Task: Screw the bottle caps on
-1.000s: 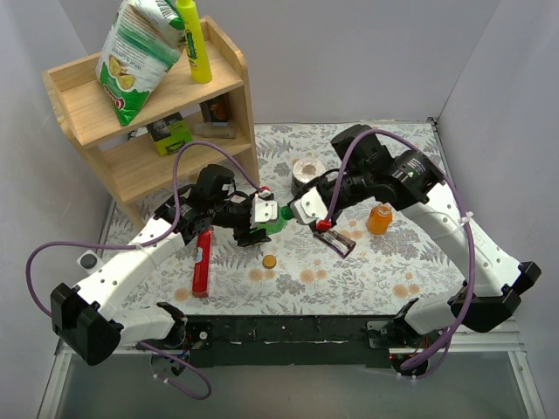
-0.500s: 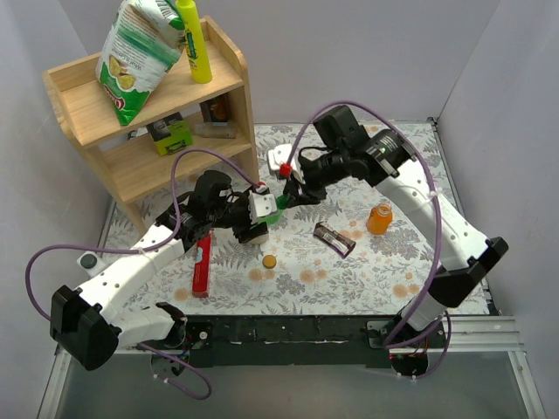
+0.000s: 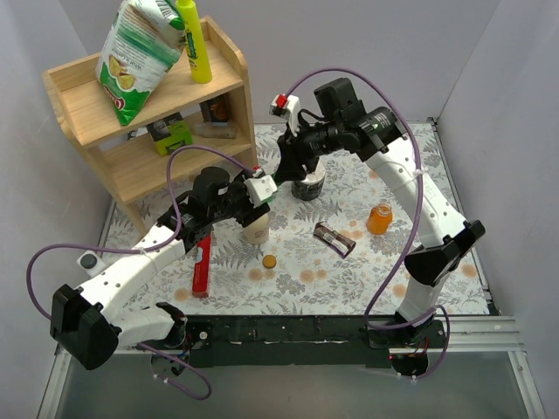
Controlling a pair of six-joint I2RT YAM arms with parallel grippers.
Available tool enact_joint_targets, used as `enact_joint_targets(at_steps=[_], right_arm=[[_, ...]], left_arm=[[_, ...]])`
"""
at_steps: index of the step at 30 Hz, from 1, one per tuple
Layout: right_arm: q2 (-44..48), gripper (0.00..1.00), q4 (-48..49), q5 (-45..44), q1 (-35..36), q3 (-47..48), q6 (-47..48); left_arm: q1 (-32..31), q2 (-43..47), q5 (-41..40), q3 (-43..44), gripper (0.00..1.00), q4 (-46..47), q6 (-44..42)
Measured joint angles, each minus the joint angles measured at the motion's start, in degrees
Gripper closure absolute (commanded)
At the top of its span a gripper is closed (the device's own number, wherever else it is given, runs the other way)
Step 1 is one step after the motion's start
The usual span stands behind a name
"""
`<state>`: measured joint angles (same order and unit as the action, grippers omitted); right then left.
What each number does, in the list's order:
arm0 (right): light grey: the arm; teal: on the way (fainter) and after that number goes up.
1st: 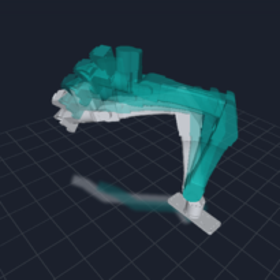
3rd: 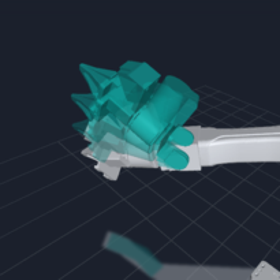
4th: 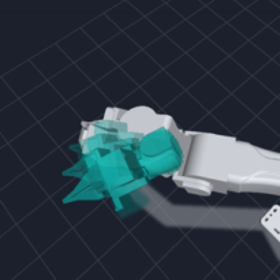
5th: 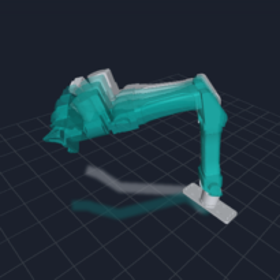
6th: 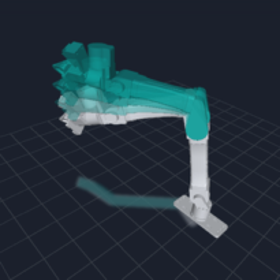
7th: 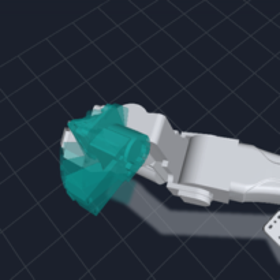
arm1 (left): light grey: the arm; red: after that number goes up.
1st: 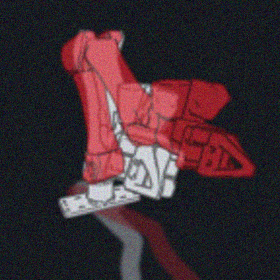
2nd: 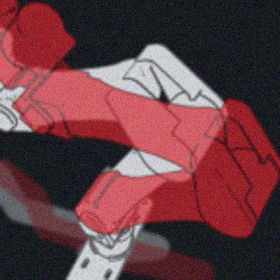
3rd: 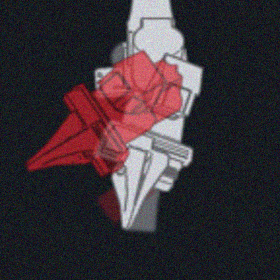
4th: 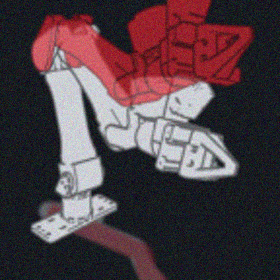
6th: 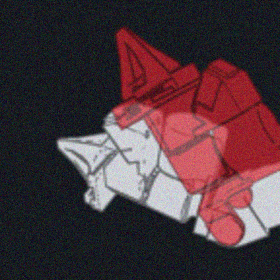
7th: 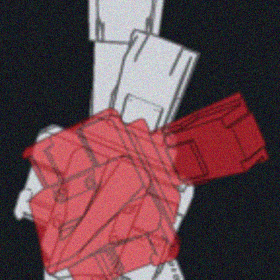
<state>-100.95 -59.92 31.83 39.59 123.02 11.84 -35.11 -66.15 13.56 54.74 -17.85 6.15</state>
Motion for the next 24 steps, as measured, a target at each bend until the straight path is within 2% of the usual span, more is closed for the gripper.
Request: enact_joint_targets(at_steps=[1,6,10,14,17,20,24], right_arm=[[-0.79,0.39,-0.7,1.86,-1.09,1.7,0.33],[-0.39,0.39,-1.27,10.97,-7.37,3.72,3.69],[9.86,0.39,-1.53,14.08,-12.2,-9.22,14.91],[21.4,0.39,-3.48,14.64,-9.79,-21.64,32.46],[27.1,0.39,-2.51,13.66,-7.41,-26.88,42.1],[31.15,0.41,0.63,11.76,-6.19,-31.45,47.54],[31.61,0.42,5.14,10.12,-5.35,-32.96,50.47]], left_arm=[[-0.17,0.0,-0.07,0.17,1.0,0.61,0.15],[-1.14,-0.17,1.36,4.22,1.0,-1.77,-0.61],[-1.11,-0.26,8.66,9.99,1.0,-11.47,-6.6],[-1.2,-4.96,16.63,21.0,1.0,-27.56,-15.54],[-1.25,-10.21,19.82,27.74,1.0,-35.5,-20.09],[-1.25,-13.57,21.33,29.49,1.0,-40.24,-23.78],[-1.25,-16.13,22.14,30.42,1.0,-45.66,-27.04]])
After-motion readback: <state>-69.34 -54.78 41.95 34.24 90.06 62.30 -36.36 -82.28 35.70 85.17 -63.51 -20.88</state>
